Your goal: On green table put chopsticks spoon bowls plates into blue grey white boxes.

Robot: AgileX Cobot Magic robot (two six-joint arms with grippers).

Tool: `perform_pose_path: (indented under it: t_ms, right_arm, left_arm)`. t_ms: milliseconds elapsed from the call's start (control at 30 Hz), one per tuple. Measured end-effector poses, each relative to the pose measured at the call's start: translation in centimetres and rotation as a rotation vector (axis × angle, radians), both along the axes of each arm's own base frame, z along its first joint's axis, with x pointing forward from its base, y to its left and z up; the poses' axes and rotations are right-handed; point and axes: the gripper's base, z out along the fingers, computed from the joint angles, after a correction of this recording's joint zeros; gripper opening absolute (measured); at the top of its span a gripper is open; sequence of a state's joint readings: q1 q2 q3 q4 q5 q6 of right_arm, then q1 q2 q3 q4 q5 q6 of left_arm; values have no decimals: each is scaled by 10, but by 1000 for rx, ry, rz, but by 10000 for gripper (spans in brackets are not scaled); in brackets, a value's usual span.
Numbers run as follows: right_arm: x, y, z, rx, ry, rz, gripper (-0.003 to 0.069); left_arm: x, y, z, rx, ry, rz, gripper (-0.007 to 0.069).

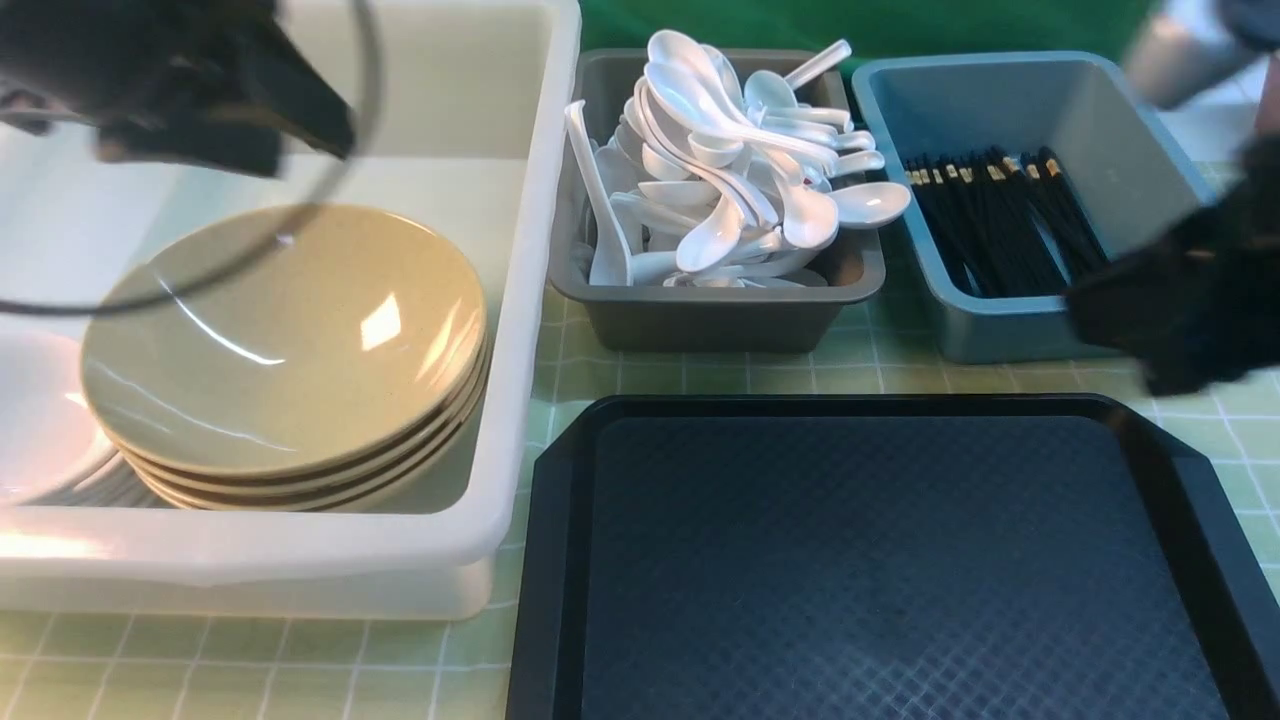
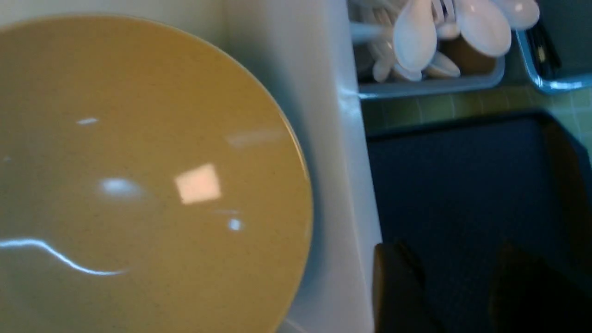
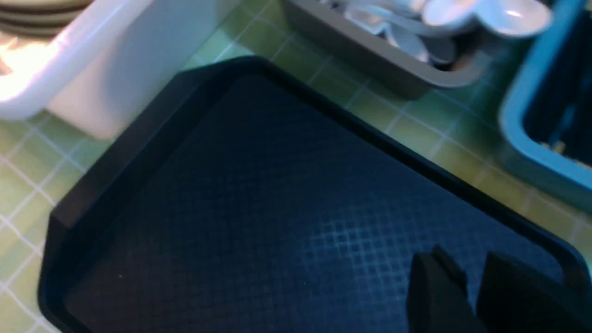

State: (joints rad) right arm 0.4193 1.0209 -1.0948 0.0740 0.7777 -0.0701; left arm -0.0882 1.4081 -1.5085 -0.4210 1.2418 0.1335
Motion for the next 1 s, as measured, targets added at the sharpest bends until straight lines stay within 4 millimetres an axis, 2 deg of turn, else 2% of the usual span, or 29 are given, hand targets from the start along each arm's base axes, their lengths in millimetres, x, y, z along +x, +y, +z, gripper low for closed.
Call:
perform_pose_path:
  t_ms: [100,133,200,333,433,467,500,533,600,700,1000]
  right_arm:
    - [-26,-13,3,41,-75,-19,153]
    - [-41,-21,2,51,-131,-27,154]
    - [-64,-33,-8,64,-225,-39,155]
    - [-99,-51,-46,97,-346,-55,159]
    - [-123,-62,-82,170,-359,-94,162]
    - [-128,-65,-89,192,-364,-105,162]
    - [-131,-66,-92,206,-366,-112,162]
    - [-141,-71,-104,263,-384,-135,162]
    - [-151,-75,-112,300,-426,-140,163]
    - [-154,-76,-117,315,-447,-140,165]
    - [-154,-76,-118,316,-448,-141,173]
  left_arm:
    - [-24,-20,2,47,-11,-65,92]
    - [-45,-31,1,69,-16,-106,41]
    - [-78,-40,-4,79,-5,-150,8]
    - [-134,-45,-30,45,32,-185,-2]
    - [-172,-40,-60,-33,30,-198,-2]
    - [-182,-38,-69,-69,38,-200,-2]
    - [-185,-37,-74,-70,49,-200,-2]
    - [-202,-33,-85,-143,56,-205,-2]
    - [-217,-26,-95,-198,58,-211,-2]
    - [-234,-14,-107,-259,25,-215,-2]
    - [-260,10,-105,-371,-153,-215,-2]
